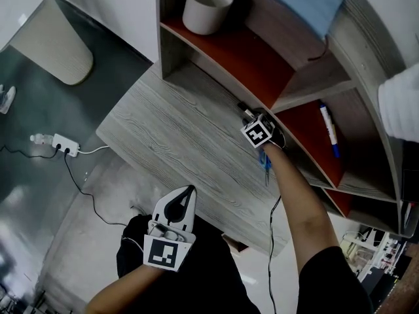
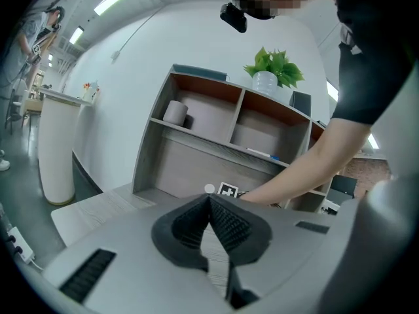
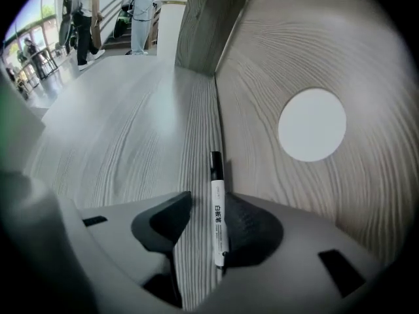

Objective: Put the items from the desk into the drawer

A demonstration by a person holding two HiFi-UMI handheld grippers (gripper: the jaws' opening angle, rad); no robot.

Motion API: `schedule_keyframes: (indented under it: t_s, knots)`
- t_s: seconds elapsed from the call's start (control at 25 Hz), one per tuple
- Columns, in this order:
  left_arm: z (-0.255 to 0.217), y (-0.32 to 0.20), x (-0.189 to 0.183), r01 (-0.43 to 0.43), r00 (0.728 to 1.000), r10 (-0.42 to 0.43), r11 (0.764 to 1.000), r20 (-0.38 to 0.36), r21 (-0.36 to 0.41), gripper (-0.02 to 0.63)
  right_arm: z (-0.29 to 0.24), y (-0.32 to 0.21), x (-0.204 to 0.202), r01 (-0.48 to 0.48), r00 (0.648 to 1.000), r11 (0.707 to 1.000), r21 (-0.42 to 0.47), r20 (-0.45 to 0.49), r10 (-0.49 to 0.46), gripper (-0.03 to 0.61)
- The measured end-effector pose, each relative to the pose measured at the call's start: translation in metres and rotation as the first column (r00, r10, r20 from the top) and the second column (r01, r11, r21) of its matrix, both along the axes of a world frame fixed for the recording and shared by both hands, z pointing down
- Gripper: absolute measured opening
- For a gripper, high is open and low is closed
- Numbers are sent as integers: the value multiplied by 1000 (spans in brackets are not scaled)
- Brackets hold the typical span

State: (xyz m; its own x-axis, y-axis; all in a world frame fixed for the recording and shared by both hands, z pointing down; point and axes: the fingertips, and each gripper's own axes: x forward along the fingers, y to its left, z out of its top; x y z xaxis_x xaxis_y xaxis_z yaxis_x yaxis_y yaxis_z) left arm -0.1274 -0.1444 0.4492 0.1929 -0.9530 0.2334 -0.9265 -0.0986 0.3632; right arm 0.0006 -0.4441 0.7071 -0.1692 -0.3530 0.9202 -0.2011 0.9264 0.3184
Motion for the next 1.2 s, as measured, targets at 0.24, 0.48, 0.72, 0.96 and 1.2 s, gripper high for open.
schedule_keyframes:
  t_s: [0.24, 0.48, 0.72, 0.96, 1.2]
  knots:
    - [2, 0, -11, 21, 1000, -21, 1000, -11, -7, 5, 4, 3, 6, -156, 987, 978, -141, 27, 161, 102]
    - [1, 4, -19, 38, 999, -38, 999, -9, -10, 5, 2, 5, 0, -92, 994, 978, -187, 42, 101, 83]
    - [-4, 11, -28, 38, 999, -38, 999, 3, -16, 5, 9, 23, 7, -45, 999, 988, -148, -32, 41, 77]
    - [-8, 28, -32, 13, 1000, -13, 999, 2, -35, 5, -6, 52, -6, 49, 998, 996, -68, -23, -51, 77]
    - [-3, 48, -39, -72, 997, 73, 996, 18, -57, 5, -32, 99, -16, 16, 999, 996, -89, 43, -12, 77]
